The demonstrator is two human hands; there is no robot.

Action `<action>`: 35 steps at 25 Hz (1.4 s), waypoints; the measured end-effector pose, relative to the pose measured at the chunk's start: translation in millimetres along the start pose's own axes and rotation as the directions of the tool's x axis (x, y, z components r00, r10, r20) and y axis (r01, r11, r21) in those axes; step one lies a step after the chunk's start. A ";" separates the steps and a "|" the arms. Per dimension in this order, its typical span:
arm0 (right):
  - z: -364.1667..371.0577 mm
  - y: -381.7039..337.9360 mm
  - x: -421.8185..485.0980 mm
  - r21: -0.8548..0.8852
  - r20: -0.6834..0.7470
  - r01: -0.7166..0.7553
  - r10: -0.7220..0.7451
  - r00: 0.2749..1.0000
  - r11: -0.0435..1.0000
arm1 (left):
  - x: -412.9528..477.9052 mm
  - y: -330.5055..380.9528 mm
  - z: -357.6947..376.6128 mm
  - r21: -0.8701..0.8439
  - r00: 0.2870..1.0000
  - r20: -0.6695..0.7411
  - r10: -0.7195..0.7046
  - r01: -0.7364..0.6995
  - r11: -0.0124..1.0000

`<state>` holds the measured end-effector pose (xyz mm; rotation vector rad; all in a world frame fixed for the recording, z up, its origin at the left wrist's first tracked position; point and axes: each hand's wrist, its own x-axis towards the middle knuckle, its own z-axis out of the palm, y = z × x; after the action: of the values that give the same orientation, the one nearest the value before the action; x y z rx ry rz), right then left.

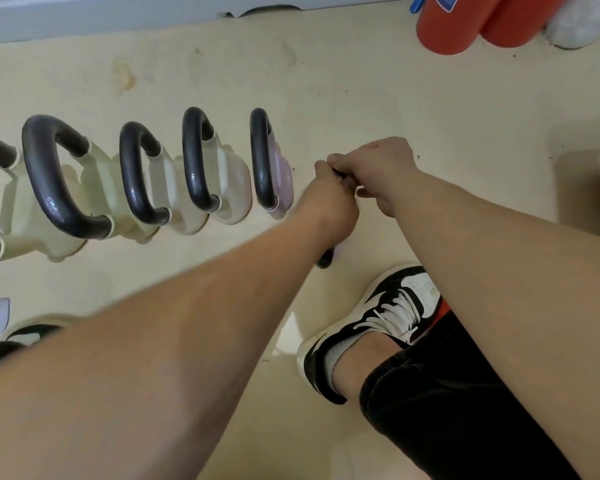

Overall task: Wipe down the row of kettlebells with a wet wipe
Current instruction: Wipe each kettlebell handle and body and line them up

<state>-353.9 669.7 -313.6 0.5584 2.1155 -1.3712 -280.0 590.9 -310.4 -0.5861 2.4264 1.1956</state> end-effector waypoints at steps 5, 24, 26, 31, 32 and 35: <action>0.2 9.9 -4.0 0.059 -0.043 0.039 -0.036 0.998 0.998 | -87.3 -58.2 4.6 -0.125 0.995 0.013 0.102 -0.100 0.987; 2.1 13.9 -10.9 0.111 -0.032 0.066 -0.063 0.998 0.992 | -106.8 -44.7 8.8 -0.453 0.968 0.033 -0.250 0.237 0.859; -0.9 17.2 -12.3 0.108 -0.014 0.069 -0.067 0.998 0.992 | -92.9 -23.9 -5.3 -0.506 0.975 -0.036 -0.217 0.170 0.846; -13.5 13.4 -12.9 0.110 0.092 -0.009 -0.001 0.996 0.994 | -78.3 -26.3 -9.4 0.134 0.940 -0.036 0.339 -0.332 0.934; -14.7 11.7 -12.9 0.113 0.106 -0.024 0.012 0.994 0.993 | -77.0 -36.5 -1.4 0.272 0.935 0.039 0.353 -0.350 0.896; -16.4 9.2 -13.4 0.146 0.122 -0.052 0.035 0.992 0.988 | -58.5 -41.1 8.9 0.505 0.939 0.093 0.330 -0.330 0.797</action>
<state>-341.8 687.8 -305.9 0.5637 1.9063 -1.5084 -208.1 587.0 -313.3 0.0065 2.7623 0.5868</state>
